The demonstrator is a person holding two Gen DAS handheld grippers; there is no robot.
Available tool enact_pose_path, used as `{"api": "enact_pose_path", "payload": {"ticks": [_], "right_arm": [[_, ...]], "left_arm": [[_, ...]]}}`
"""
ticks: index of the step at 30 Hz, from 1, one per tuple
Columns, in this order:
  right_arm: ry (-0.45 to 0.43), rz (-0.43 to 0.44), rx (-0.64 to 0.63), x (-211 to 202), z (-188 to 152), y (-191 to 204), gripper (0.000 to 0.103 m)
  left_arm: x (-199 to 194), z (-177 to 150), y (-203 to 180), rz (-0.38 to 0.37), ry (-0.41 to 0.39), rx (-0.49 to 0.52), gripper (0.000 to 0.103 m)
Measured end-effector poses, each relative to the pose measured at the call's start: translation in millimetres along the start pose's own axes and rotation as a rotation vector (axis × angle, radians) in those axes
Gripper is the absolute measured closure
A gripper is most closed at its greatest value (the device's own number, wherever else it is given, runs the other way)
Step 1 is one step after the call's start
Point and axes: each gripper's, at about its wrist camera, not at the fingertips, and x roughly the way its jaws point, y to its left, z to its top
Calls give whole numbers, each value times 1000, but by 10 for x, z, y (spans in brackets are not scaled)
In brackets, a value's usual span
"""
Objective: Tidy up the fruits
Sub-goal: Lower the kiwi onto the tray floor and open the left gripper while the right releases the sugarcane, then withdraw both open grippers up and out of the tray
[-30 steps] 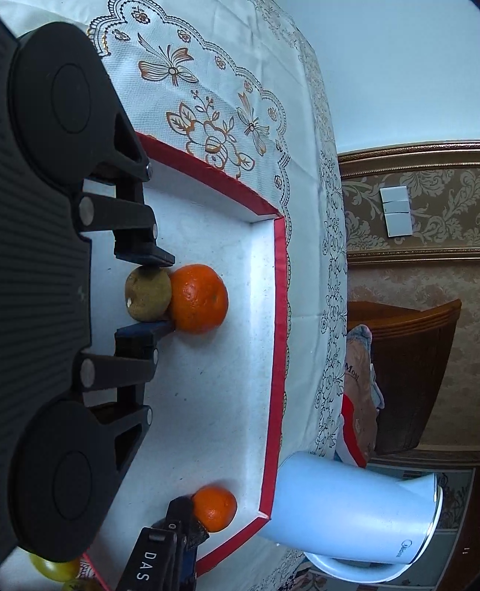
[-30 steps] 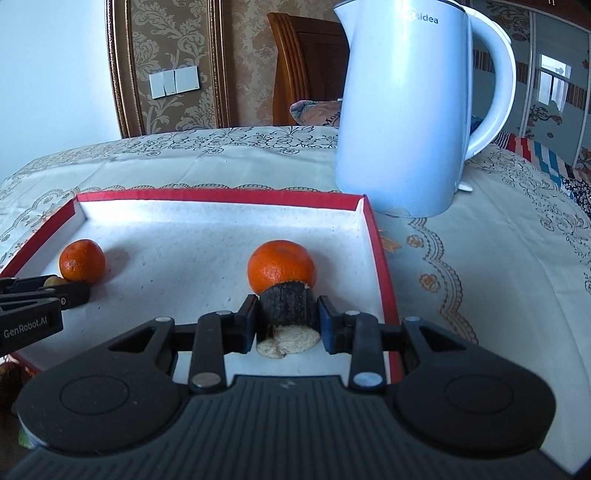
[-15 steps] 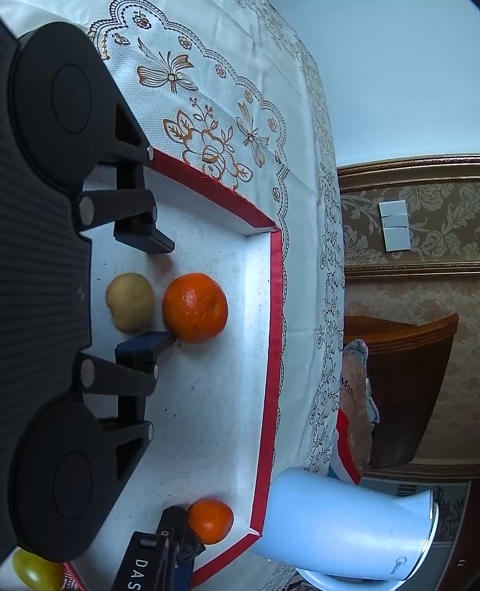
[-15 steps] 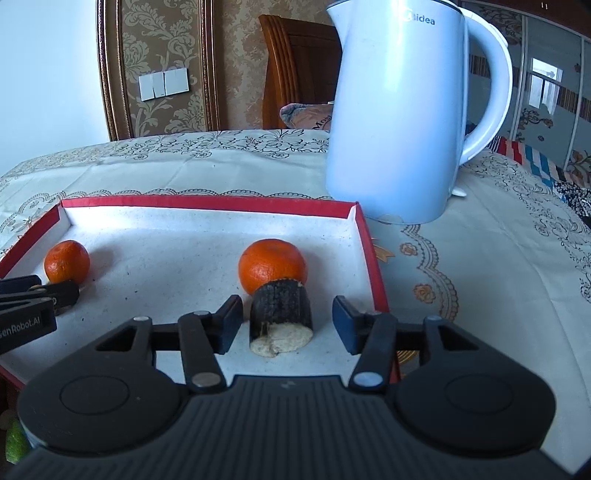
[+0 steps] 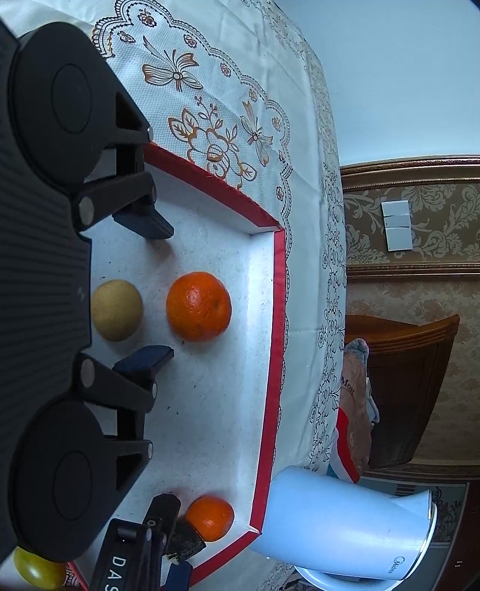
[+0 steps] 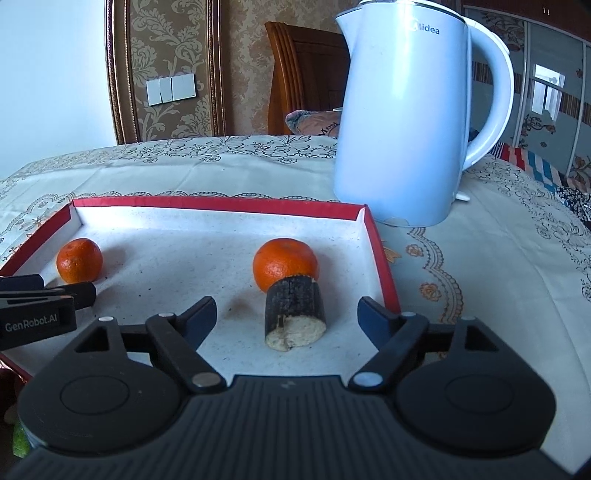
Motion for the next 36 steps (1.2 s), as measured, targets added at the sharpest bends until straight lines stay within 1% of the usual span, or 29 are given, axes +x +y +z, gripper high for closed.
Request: {"api": "enact_pose_path", "payload": {"ticks": [3, 4, 5, 6, 11, 12, 13, 14, 15, 21, 29, 33, 36], "right_arm": [[-1, 15, 2, -13, -10, 1, 14], [0, 19, 0, -17, -16, 4, 13], [-1, 20, -1, -18, -19, 8, 13], [-3, 22, 0, -23, -24, 7, 12], [-13, 41, 3, -57, -46, 3, 8], [-16, 42, 2, -68, -51, 7, 7], [-22, 42, 0, -85, -56, 11, 2], [-31, 29, 0, -103, -59, 14, 0], [-46, 12, 4, -127, -65, 7, 0], [-68, 52, 32, -251, -89, -73, 0], [-100, 63, 48, -440, -212, -89, 0], [-119, 66, 55, -539, -279, -96, 0], [-127, 86, 76, -617, -347, -124, 0]], "left_arm": [[-2, -1, -4, -2, 1, 2, 38], [-3, 1, -6, -6, 2, 2, 37], [-4, 0, -7, -11, 5, 2, 33], [-7, -1, -6, -13, 4, 1, 32], [-33, -18, -14, -10, -3, 8, 32], [-38, -21, -16, -11, -4, 9, 32], [-48, -29, -14, -10, -8, 10, 32], [-59, -31, -12, -9, -12, 12, 32], [-71, -35, -10, -10, -18, 14, 31], [-191, -76, 10, -21, -47, 24, 31], [-467, -172, 202, -47, -90, -24, 31], [-636, -269, 317, -61, -111, -48, 31], [-757, -353, 368, -60, -132, -48, 31]]}}
